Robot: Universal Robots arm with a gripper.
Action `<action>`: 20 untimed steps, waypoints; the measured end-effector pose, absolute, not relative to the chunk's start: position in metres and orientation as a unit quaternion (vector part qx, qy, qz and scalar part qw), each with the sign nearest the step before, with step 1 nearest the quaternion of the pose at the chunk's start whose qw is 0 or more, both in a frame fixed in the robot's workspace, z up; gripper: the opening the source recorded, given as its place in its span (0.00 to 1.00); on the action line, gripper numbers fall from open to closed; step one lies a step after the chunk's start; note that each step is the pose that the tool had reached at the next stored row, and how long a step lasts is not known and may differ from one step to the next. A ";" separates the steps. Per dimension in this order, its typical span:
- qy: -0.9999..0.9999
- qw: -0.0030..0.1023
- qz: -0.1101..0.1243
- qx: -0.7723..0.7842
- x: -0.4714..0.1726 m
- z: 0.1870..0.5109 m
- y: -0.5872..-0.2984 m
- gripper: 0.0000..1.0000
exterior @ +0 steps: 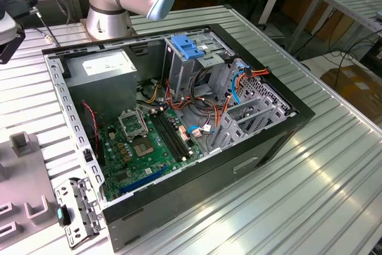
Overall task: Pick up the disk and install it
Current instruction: 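Reach for the disk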
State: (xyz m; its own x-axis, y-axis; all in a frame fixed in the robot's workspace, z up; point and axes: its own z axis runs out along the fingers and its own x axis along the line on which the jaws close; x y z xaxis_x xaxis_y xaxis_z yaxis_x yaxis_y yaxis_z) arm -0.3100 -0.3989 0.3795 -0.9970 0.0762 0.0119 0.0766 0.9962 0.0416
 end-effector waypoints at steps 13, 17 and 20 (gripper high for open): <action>-0.999 0.005 -0.021 -0.038 -0.348 0.378 -0.399 0.11; -0.999 0.005 -0.021 -0.038 -0.376 0.376 -0.395 0.11; -0.999 0.005 -0.021 -0.038 -0.393 0.374 -0.392 0.11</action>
State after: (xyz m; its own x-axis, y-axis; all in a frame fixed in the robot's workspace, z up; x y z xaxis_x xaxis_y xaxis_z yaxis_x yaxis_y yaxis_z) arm -0.3928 -0.3917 0.3743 -0.9970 0.0763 0.0123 0.0767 0.9961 0.0425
